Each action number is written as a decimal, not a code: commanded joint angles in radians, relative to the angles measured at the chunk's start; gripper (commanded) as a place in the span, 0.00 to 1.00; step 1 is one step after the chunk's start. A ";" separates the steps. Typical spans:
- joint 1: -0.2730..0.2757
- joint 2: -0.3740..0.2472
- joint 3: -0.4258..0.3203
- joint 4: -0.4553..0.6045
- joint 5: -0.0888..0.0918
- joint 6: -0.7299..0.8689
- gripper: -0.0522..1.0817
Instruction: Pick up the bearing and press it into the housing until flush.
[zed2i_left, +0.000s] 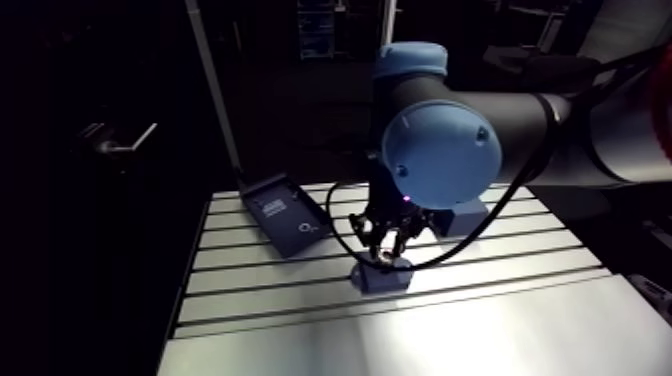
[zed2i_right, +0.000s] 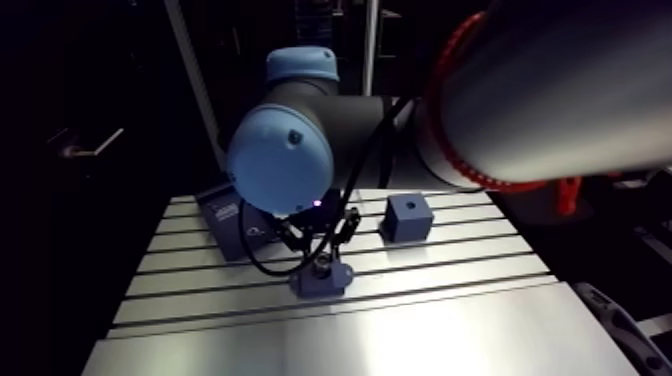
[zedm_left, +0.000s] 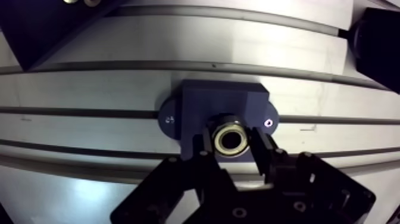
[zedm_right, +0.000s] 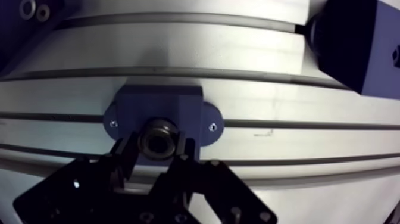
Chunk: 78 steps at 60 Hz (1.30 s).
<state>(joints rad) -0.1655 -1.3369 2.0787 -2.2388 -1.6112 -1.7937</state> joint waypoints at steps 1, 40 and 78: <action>0.000 -0.003 0.008 -0.005 0.000 -0.003 0.56; -0.002 0.003 0.015 -0.005 0.000 -0.002 0.56; 0.000 0.012 0.013 -0.019 0.001 -0.002 0.56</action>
<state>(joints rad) -0.1659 -1.3271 2.0926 -2.2452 -1.6103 -1.7937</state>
